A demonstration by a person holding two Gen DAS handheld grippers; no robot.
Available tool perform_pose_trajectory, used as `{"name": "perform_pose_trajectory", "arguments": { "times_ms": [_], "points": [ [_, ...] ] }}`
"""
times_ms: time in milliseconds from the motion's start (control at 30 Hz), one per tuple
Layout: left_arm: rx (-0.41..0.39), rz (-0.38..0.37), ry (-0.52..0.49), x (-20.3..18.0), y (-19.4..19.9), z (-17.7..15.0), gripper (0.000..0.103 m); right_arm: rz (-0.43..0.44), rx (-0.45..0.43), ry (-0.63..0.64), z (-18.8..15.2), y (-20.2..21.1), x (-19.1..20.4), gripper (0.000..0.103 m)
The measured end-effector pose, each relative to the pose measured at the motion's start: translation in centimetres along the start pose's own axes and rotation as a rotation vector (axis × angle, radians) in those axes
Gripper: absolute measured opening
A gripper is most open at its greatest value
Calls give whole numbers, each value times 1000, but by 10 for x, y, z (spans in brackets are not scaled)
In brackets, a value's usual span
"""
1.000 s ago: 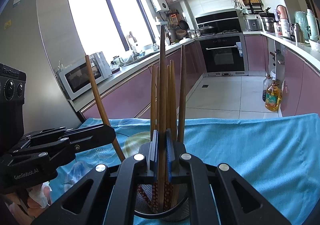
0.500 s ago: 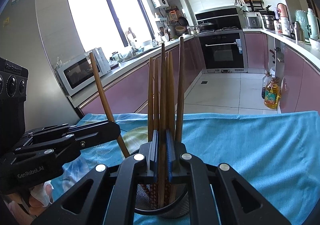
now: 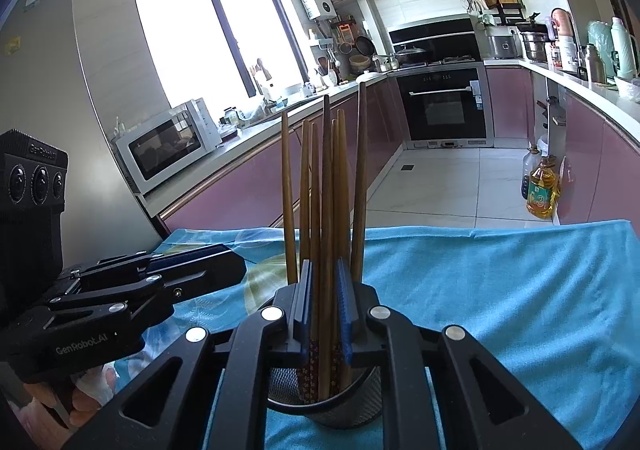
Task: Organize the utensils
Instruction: 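Open both grippers to release the chopsticks into the cup, then withdraw both grippers from the cup toward the last loose chopsticks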
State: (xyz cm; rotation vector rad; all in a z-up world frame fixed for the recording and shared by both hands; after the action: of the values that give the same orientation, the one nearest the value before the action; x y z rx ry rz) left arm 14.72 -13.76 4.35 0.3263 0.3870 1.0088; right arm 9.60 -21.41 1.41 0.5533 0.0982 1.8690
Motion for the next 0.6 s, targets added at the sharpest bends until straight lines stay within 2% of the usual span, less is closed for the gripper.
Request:
{"name": "perform_pose_trajectory", "arguments": {
  "times_ms": [33,100,200,233,300,367,600],
  "points": [
    [-9,5,2,2,4,-1,26,0,-4,5,0,3,1,18],
    [-26,22,3,5,13,-2,42,7,-16,22,1,13,5,24],
    [-58,45,5,11,32,-8,60,18,-24,58,-2,28,14,33],
    [-60,51,1,13,37,-11,63,28,-21,69,-4,32,17,35],
    [-63,77,-15,18,48,-22,77,46,-5,101,-14,40,25,41],
    [-56,107,-28,27,58,-36,86,65,33,127,-27,44,33,47],
    [52,164,10,54,66,-92,87,62,189,209,-84,37,56,52]
  ]
}}
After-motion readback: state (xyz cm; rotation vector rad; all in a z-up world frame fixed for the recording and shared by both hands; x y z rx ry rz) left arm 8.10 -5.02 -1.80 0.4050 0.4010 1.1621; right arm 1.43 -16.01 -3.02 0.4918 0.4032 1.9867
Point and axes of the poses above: each gripper's, at about its wrist camera, not at the fingertips, and y roughly against the way its jaws point, x to its left, z to its top, the point moved 4 cm from there along -y, roughly the way its jaws point, and after that the axes turned 10 degrees about -x, right-handed, at the moved point
